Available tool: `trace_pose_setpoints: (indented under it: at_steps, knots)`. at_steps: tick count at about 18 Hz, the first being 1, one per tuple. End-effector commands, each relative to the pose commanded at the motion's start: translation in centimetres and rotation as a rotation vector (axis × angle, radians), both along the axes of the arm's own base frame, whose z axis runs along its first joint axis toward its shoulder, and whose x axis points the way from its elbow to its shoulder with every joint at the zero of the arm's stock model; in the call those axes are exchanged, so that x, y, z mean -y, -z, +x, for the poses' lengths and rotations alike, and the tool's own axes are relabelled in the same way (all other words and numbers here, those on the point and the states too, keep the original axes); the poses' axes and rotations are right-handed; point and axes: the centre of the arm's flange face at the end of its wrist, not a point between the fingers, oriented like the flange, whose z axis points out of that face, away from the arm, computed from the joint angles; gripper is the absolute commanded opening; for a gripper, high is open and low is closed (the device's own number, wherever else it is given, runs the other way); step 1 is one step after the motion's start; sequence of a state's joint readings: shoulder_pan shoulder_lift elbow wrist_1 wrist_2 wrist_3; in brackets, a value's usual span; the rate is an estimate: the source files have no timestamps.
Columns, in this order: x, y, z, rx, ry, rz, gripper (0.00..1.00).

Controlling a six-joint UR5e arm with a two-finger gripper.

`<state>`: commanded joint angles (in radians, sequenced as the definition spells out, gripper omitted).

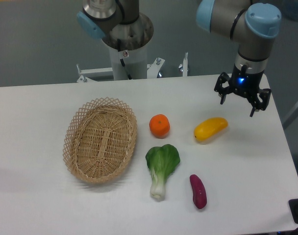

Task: Pick up the mango from the table
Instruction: 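Move the open gripper over the yellow mango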

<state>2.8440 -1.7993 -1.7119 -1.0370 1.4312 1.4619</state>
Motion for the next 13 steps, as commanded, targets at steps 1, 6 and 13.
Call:
trace_pose_setpoints:
  at_steps: [1, 6, 13]
  knots:
    - [-0.1, 0.2, 0.1, 0.002, 0.000, -0.002, 1.00]
    - [-0.4, 1.6, 0.8, 0.017, 0.013, -0.033, 1.00]
    - [-0.3, 4.8, 1.7, 0.021, 0.019, -0.033, 1.00]
